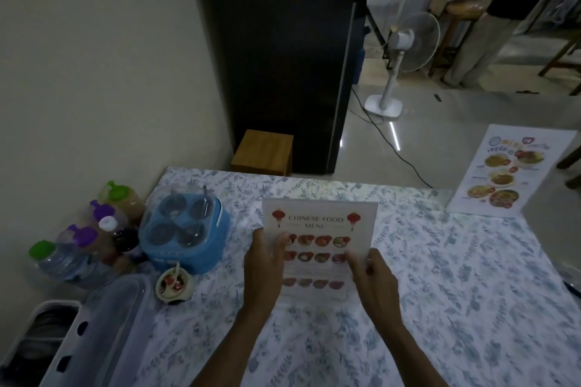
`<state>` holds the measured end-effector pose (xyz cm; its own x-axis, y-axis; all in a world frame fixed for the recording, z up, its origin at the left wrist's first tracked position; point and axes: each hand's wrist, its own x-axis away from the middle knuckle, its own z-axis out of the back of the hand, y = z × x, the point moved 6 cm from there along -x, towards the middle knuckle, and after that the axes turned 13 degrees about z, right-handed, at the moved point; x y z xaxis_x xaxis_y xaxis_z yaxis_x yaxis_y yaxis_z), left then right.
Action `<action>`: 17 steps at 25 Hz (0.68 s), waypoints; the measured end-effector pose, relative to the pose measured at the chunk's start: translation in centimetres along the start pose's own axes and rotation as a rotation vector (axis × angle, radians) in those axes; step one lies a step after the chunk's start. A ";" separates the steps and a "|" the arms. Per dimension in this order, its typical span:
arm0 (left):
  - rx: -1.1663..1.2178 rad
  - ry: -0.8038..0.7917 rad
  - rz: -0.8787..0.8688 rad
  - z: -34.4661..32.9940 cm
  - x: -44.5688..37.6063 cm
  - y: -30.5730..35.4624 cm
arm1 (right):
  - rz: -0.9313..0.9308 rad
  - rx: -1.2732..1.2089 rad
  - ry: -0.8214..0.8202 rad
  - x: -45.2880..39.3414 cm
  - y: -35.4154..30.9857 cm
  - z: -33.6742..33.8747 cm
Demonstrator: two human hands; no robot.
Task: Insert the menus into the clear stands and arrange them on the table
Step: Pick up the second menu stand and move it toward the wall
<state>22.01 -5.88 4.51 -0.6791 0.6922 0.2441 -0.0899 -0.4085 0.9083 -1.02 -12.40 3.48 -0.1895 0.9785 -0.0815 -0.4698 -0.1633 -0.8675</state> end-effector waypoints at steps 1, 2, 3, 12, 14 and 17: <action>0.020 0.001 -0.004 0.2 -0.6 1.1 | 0.039 -0.022 0.015 -1.2 -1.1 0.3; 0.044 0.004 -0.019 0.5 -1.3 2.8 | 0.070 -0.043 0.035 -2.6 -2.2 0.5; 0.055 0.019 -0.045 0.8 -2.1 4.6 | 0.098 -0.059 0.051 -4.0 -3.4 0.7; -0.009 0.094 -0.333 7.5 -13.2 15.9 | 0.260 -0.207 0.204 -14.2 -13.2 -4.6; -0.017 0.044 -0.332 9.6 -17.1 15.8 | 0.263 -0.218 0.205 -15.7 -14.2 -8.6; -0.066 -0.020 -0.278 12.9 -23.4 14.2 | 0.256 -0.280 0.109 -17.8 -14.7 -15.9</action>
<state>46.02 -20.20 16.02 -0.6070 0.7947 -0.0039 -0.3184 -0.2387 0.9174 22.98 -25.42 9.92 -0.1700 0.9207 -0.3513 -0.1631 -0.3779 -0.9114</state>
